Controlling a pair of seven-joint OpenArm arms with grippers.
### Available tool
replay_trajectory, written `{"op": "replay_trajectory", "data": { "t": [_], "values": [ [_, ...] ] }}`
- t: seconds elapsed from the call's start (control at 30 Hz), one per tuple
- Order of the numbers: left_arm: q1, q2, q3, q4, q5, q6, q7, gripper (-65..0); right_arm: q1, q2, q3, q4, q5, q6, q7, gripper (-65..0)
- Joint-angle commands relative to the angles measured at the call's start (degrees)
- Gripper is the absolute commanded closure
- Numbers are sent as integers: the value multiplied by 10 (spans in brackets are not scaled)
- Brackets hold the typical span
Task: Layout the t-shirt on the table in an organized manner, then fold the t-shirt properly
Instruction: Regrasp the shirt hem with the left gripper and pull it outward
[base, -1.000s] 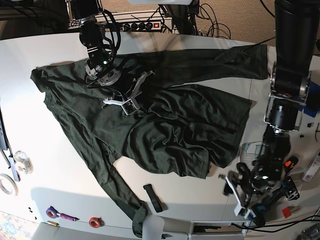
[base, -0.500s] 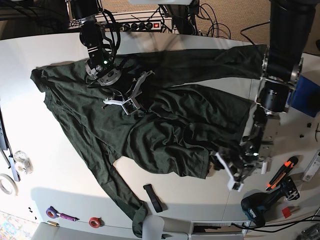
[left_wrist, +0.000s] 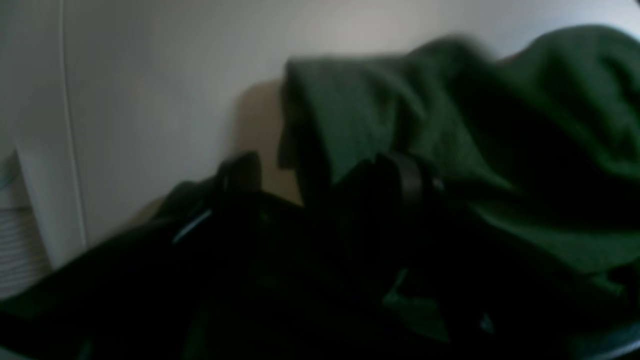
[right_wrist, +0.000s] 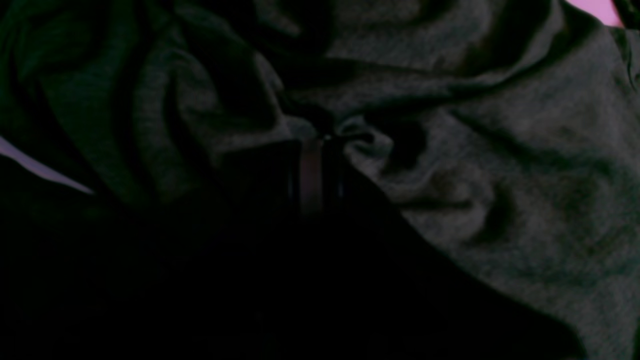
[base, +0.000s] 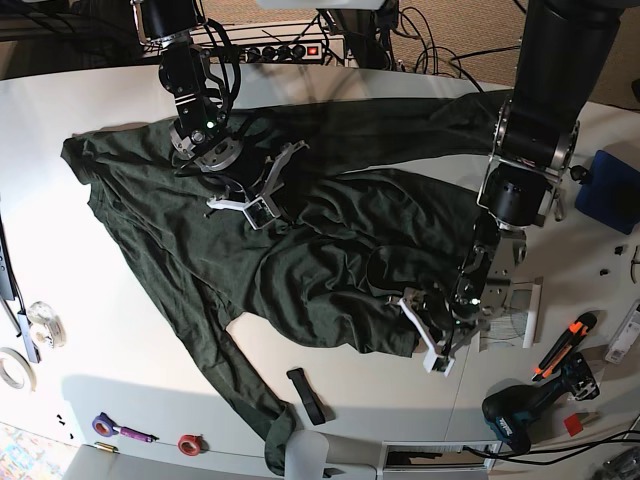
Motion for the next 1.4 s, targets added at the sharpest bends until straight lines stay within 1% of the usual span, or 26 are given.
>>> {"op": "replay_trajectory", "data": {
  "t": [0.0, 0.03, 0.1, 0.13, 0.23, 0.27, 0.4, 0.57, 0.6, 0.63, 0.7, 0.73, 0.8, 0.9, 0.93, 1.0, 1.03, 1.07, 1.1, 1.17, 1.23, 1.27, 1.37],
  "values": [
    [-24, 3, -2, 10, 0, 0, -17, -345, 1, 3, 1, 1, -5, 4, -14, 0],
    [-25, 3, -2, 10, -1, -1, -21, -332, 1, 3, 1, 1, -5, 4, -13, 0],
    [-29, 5, -2, 10, -1, 0, -26, -271, 1, 3, 1, 1, -5, 4, -13, 0],
    [-31, 5, -2, 10, -1, 0, -30, -220, 1, 3, 1, 1, -5, 4, -13, 0],
    [-34, 5, -2, 10, -12, 12, -38, -10, 1, 3, 1, 1, -5, 4, -13, 0],
    [-34, 6, -2, 10, -11, 14, -45, 0, 1, 3, 1, 1, -5, 4, -13, 0],
    [-37, 6, -2, 10, -6, 14, -57, 0, 1, 3, 1, 1, -5, 4, -13, 0],
    [-63, 2, -2, 10, 23, 17, -61, 0, 1, 3, 1, 1, -5, 4, -14, 0],
    [-71, 0, -2, 10, 24, 23, -64, 0, 0, 3, 1, 1, -5, 4, -14, 0],
    [-80, -2, -2, 10, 26, 42, -65, 0, 0, 3, 1, 1, -5, 4, -13, 0],
    [-97, -5, -2, 10, 26, 92, -66, 0, -2, 3, 1, 1, -5, 4, -14, 0],
    [-105, -7, -2, 10, 26, 106, -69, 0, -3, 3, 1, 1, -5, 4, -13, 0],
    [-116, -12, -2, 10, 26, 111, -77, 0, -3, 3, 1, 1, -5, 4, -13, 0],
    [-124, -13, -2, 10, 36, 110, -80, 0, -3, 3, 1, 1, -5, 4, -13, 0],
    [-124, -13, -2, 10, 41, 103, -80, -14, -3, 3, 1, 1, -5, 4, -13, 0],
    [-122, -13, -2, 10, 41, 86, -81, -178, -3, 3, 1, 1, -5, 4, -12, 0],
    [-121, -13, -2, 10, 41, 83, -81, -239, -3, 3, 1, 1, -5, 4, -11, -1],
    [-121, -13, -2, 10, 41, 83, -83, -270, -3, 3, 1, 1, -5, 4, -11, -10],
    [-121, -13, -2, 10, 41, 83, -83, -275, -3, 3, 1, 1, -5, 4, -11, -29],
    [-121, -13, -2, 10, 41, 83, -85, -275, -1, 3, 1, 1, -5, 4, -7, -91],
    [-121, -13, -2, 10, 40, 83, -84, -275, 2, 3, 1, 2, -5, 4, 10, -147],
    [-121, -13, -2, 10, 40, 83, -83, -275, 5, 3, 1, 3, -5, 4, 19, -160],
    [-121, -16, -2, 10, 40, 82, -70, -275, 20, 1, 1, 23, -5, 4, 21, -159]
  ]
}}
